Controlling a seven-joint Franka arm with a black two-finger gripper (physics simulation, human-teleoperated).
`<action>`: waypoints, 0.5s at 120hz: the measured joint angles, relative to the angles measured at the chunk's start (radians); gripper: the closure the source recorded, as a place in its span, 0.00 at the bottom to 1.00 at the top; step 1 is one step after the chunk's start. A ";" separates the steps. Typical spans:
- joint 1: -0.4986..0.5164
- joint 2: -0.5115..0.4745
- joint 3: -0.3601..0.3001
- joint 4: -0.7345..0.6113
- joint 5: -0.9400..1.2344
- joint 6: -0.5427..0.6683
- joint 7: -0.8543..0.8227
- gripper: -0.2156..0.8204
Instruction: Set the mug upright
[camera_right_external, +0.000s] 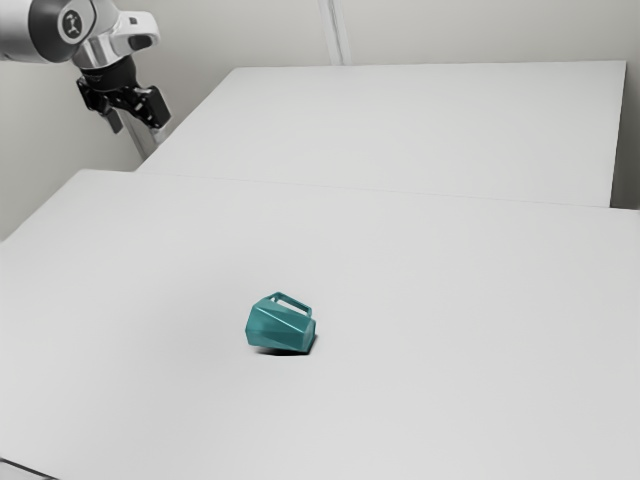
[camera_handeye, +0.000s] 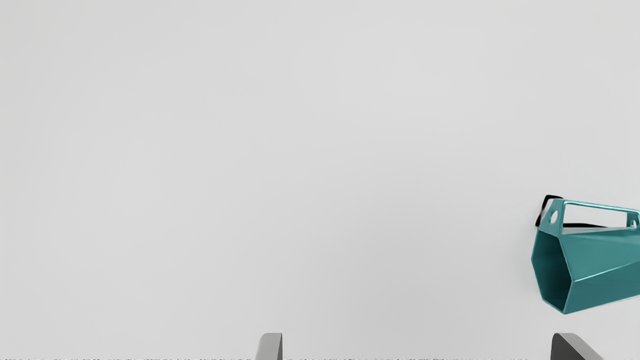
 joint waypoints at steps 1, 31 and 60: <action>0.001 0.000 0.000 0.000 0.000 0.000 0.000 0.23; -0.008 -0.023 0.006 -0.026 -0.015 -0.005 -0.001 0.23; -0.043 -0.138 0.016 -0.218 -0.082 0.051 -0.016 0.23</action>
